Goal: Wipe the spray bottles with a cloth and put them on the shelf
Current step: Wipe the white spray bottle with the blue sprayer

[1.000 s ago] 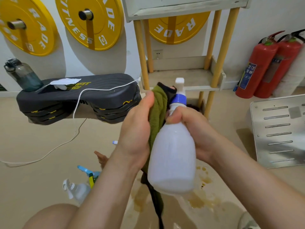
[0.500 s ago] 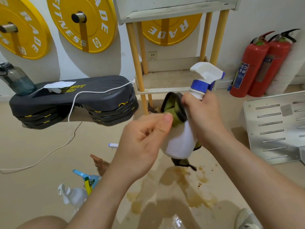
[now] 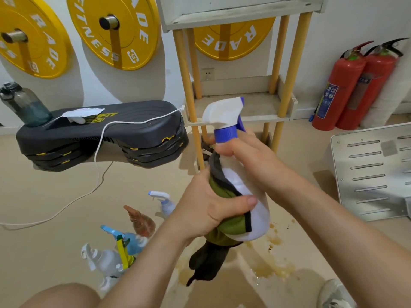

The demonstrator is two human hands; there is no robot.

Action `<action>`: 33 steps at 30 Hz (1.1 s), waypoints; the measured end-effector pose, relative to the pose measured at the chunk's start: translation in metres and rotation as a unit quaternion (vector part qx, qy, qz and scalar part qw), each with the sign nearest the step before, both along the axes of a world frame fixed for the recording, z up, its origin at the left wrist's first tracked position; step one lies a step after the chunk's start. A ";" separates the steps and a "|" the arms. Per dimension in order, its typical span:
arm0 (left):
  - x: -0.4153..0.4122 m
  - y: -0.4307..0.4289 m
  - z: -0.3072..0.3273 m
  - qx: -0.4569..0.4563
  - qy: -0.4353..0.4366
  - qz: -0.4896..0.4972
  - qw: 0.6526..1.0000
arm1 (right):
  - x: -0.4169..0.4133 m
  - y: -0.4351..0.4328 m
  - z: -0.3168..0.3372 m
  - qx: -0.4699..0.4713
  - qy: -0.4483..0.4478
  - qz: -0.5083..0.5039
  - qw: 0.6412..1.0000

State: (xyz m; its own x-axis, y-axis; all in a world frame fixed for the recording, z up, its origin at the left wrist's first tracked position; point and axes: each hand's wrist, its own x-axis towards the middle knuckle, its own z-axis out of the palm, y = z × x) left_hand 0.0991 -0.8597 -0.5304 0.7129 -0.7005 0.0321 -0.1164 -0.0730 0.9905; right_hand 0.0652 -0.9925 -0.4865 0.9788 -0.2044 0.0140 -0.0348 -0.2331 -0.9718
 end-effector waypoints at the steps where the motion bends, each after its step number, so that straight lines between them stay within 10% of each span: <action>1: -0.004 -0.002 -0.003 -0.018 0.019 0.025 0.999 | -0.001 0.000 0.003 0.000 0.029 0.009 1.000; 5: -0.002 -0.006 -0.004 -0.116 0.157 0.077 0.978 | -0.012 -0.012 0.007 0.056 0.129 0.071 0.987; 10: 0.020 0.006 0.004 -0.223 0.242 0.100 0.939 | -0.027 -0.016 0.012 -0.200 0.066 0.110 0.971; 16: 0.020 0.000 0.001 -0.214 0.262 0.127 0.932 | -0.027 0.011 -0.018 -0.138 -0.016 0.041 0.989; 22: 0.028 -0.004 0.009 -0.188 0.273 0.299 0.895 | -0.026 0.043 -0.065 -0.545 -0.058 -0.111 0.829; 24: 0.037 0.002 0.006 -0.188 0.267 0.331 0.885 | -0.025 0.041 -0.061 -0.507 -0.072 -0.070 0.856; 27: 0.046 0.014 0.008 -0.219 0.261 0.264 0.902 | -0.023 0.015 -0.034 -0.127 0.067 0.052 0.988; 30: 0.043 0.017 0.014 -0.220 0.296 0.129 0.921 | -0.022 0.004 -0.022 0.179 0.123 0.092 0.972; 33: 0.046 0.018 0.020 -0.136 0.211 0.193 0.949 | -0.022 0.024 -0.029 0.049 0.091 0.050 0.993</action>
